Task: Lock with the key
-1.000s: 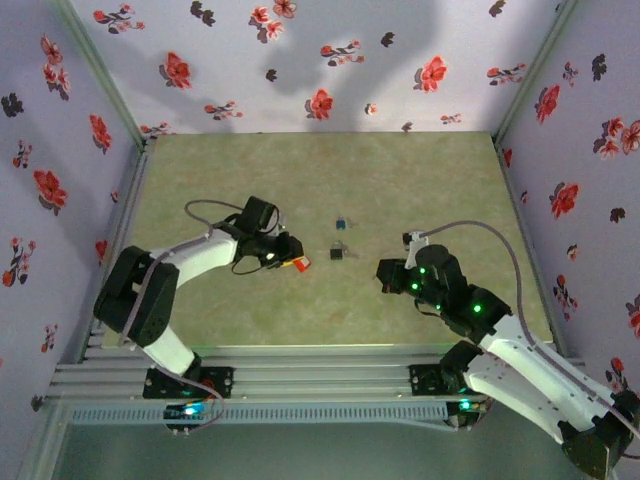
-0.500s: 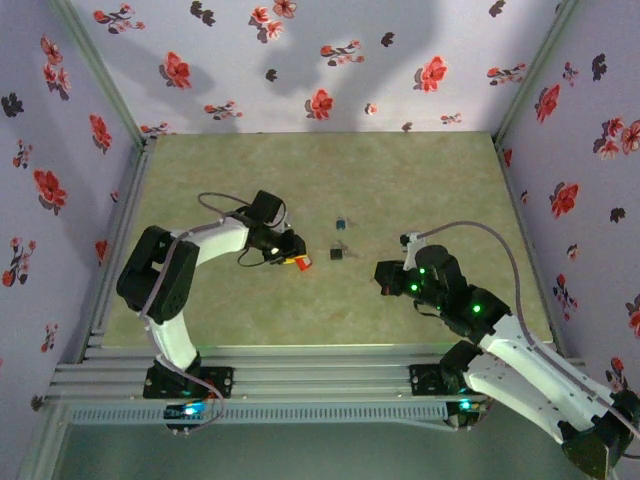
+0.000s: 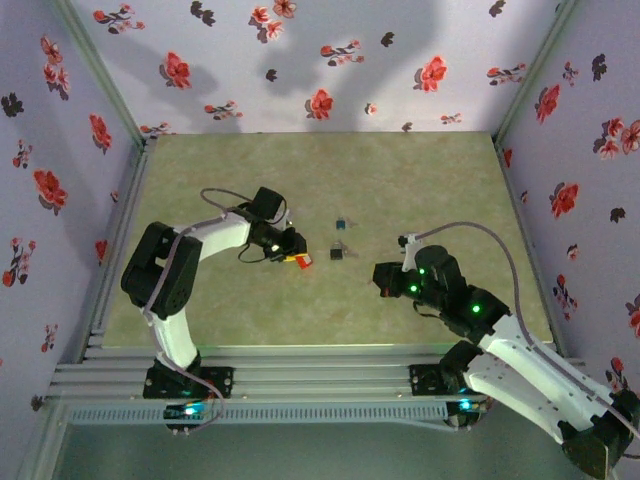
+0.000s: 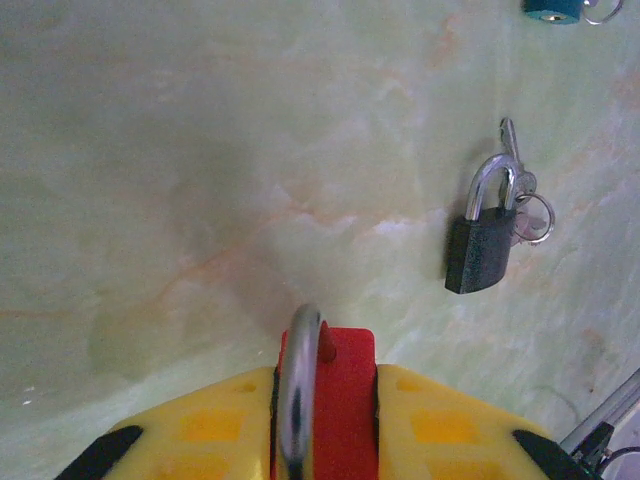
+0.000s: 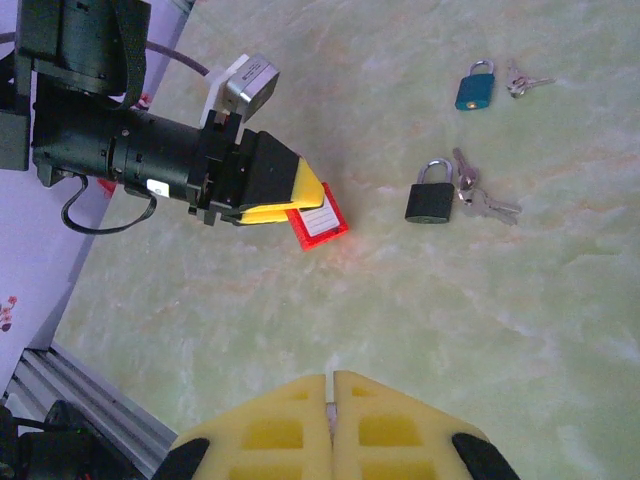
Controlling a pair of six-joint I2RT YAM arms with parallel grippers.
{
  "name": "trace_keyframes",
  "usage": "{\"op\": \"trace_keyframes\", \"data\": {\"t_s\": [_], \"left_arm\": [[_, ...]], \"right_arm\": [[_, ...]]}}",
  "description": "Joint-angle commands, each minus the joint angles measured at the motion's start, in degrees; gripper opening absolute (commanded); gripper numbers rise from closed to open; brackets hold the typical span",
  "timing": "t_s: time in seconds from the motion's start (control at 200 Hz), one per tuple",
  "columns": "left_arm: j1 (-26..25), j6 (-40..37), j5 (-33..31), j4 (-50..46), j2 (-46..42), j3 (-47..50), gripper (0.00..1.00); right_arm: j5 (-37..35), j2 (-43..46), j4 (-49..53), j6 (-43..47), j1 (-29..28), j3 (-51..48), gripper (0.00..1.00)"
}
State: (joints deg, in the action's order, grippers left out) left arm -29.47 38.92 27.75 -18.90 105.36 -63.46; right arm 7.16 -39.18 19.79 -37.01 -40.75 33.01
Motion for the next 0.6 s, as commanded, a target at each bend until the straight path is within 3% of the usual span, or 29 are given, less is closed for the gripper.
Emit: {"op": "trace_keyframes", "data": {"t_s": [0.0,0.595], "left_arm": [[0.7,-2.3,-0.6,-2.9,2.3,-0.9,0.1],[1.6,-3.6,-0.8,-5.0,4.5,-2.0,0.3]], "right_arm": [[1.1,0.3,-2.1,0.1,0.3,-0.5,0.0],[2.1,0.2,-2.8,-0.8,0.3,-1.3,0.0]]}}
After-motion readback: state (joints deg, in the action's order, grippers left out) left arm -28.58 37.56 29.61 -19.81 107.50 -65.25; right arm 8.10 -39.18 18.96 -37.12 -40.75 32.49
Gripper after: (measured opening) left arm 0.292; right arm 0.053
